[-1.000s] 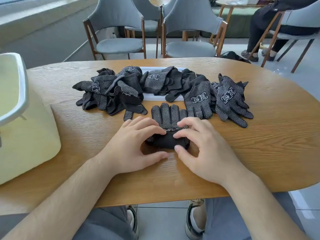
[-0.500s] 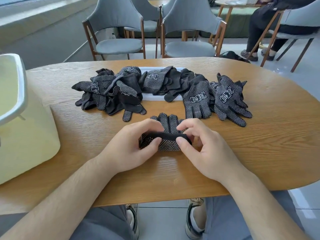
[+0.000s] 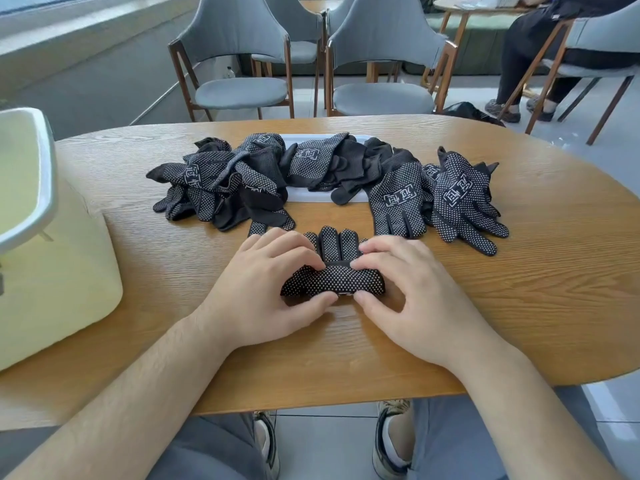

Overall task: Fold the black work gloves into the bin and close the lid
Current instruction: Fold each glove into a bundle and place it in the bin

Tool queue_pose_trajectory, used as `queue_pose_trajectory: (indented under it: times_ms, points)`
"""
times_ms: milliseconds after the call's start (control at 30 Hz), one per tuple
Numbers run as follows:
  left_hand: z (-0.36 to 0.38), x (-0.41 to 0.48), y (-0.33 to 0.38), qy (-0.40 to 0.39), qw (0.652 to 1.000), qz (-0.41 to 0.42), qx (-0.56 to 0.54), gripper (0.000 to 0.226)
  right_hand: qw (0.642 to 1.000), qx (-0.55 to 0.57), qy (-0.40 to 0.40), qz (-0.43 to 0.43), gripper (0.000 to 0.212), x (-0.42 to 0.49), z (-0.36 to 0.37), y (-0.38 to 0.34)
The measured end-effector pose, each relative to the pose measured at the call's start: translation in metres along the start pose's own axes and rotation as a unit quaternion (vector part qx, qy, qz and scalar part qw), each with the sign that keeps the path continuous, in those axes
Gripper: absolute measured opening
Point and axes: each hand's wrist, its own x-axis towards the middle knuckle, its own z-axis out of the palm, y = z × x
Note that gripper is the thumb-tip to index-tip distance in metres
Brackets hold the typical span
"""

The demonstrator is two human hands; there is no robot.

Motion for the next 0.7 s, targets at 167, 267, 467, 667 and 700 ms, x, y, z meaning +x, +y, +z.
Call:
queue_pose_trajectory:
  times_ms: [167, 267, 467, 667, 700]
  points:
    - [0.004, 0.001, -0.004, -0.016, 1.0, -0.011, 0.004, 0.044, 0.999, -0.036, -0.009, 0.008, 0.046, 0.004, 0.006, 0.0]
    - [0.007, 0.001, -0.007, -0.011, 1.0, -0.02, 0.007, 0.04, 0.999, -0.034, -0.036, 0.01, 0.054, 0.003, 0.002, -0.003]
    - [0.002, 0.001, -0.003, 0.001, 1.0, -0.021, -0.012, 0.028, 0.999, 0.009, -0.013, 0.032, 0.038, 0.001, -0.004, -0.009]
    - [0.004, 0.004, -0.004, 0.035, 0.993, -0.072, -0.092, 0.032, 0.983, 0.124, -0.035, 0.129, 0.026, 0.007, -0.011, -0.013]
    - [0.004, 0.006, -0.004, 0.041, 0.992, -0.077, -0.088, 0.035, 0.983, 0.116, -0.031, 0.139, 0.023, 0.013, -0.01, -0.011]
